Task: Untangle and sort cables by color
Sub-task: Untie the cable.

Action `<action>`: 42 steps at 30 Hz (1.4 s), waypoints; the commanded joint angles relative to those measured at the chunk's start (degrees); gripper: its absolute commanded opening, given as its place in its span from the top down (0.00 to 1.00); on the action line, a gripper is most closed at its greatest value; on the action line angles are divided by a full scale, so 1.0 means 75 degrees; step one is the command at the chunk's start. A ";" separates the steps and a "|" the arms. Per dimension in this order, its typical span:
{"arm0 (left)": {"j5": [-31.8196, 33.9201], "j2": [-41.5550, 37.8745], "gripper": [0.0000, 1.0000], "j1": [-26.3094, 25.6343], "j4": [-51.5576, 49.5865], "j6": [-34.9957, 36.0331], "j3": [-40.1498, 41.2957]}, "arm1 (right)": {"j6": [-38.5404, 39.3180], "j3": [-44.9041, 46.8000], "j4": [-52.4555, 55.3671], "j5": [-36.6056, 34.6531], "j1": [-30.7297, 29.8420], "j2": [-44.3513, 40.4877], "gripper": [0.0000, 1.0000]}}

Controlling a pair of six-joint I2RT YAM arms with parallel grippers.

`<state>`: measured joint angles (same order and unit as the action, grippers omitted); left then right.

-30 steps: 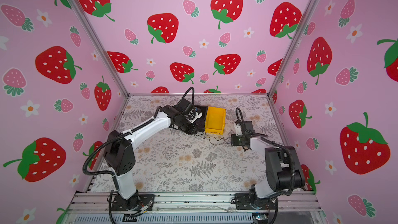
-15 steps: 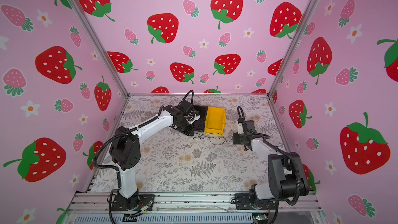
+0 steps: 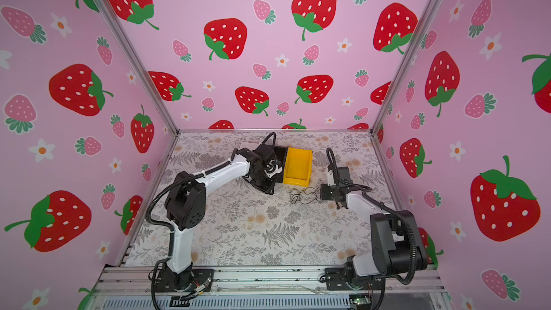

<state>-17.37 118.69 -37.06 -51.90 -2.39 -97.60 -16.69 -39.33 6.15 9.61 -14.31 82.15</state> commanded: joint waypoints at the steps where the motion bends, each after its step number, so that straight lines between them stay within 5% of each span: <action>1: 0.0208 -0.0419 0.70 -0.0050 0.0064 0.0154 0.0033 | -0.0190 -0.0190 0.0276 -0.0112 -0.0050 -0.0172 0.89; 9: 0.0794 -0.0948 0.64 -0.1020 0.0831 0.1267 -0.0121 | -0.0081 -0.0459 0.0587 -0.0033 -0.0085 -0.0088 0.90; 14: 0.0340 -0.0682 0.64 -0.1559 0.1370 0.1455 -0.0648 | -0.0148 -0.0778 0.0846 0.0221 -0.0085 -0.0378 0.92; 24: -0.0377 -0.2075 0.56 -0.1753 0.6143 0.2158 0.2266 | -0.0080 -0.2045 0.1867 0.0964 -0.0091 -0.0722 0.94; 31: -0.0376 -0.2083 0.57 -0.1768 0.8280 0.2892 0.3402 | -0.0045 -0.2445 0.2249 0.1143 -0.0120 -0.0653 0.94; 42: 0.0003 -0.1201 0.59 -0.1927 1.0211 0.3530 0.3508 | -0.0089 -0.3133 0.2735 0.1450 -0.0178 -0.0676 0.94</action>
<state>-18.22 108.49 -51.03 18.44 20.84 -70.00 -16.93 -61.17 24.05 19.11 -15.14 77.19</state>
